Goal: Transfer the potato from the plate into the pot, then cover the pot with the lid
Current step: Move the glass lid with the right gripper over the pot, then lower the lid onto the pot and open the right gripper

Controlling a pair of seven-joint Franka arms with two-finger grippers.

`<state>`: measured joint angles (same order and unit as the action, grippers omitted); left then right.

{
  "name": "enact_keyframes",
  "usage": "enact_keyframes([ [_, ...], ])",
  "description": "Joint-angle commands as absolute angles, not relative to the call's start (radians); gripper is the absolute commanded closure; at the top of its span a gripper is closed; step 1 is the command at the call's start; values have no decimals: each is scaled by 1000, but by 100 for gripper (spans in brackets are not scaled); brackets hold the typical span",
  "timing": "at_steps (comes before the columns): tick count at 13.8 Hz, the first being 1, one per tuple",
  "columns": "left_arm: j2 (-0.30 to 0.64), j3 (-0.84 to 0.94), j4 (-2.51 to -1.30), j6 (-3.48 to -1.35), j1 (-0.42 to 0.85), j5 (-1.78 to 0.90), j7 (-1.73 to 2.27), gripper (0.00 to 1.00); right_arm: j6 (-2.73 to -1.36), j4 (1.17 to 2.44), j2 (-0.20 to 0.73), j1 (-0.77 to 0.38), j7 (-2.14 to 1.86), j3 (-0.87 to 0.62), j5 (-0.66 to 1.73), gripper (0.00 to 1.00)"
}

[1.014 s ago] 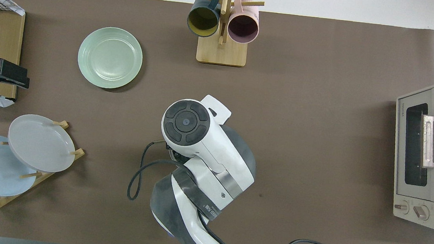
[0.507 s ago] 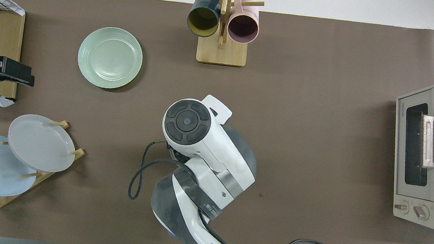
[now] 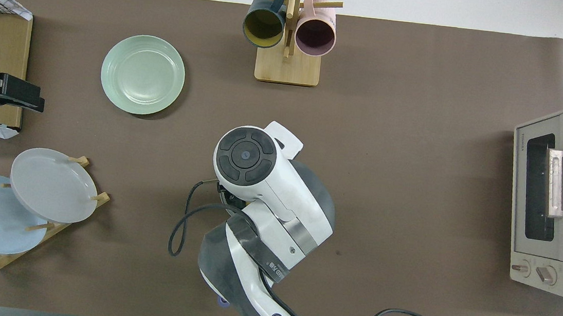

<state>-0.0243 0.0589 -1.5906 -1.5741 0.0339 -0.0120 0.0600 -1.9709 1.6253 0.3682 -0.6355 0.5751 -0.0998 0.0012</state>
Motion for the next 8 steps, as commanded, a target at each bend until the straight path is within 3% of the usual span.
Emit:
enact_keyframes([
  [1, -44, 64, -1612, -1574, 23, 12, 55, 0, -1942, 1593, 342, -620, 601, -95, -12, 0],
  [8, -44, 64, -1612, -1578, 21, 12, 63, 0, -1725, 1516, 187, -436, 568, -95, -12, 0],
])
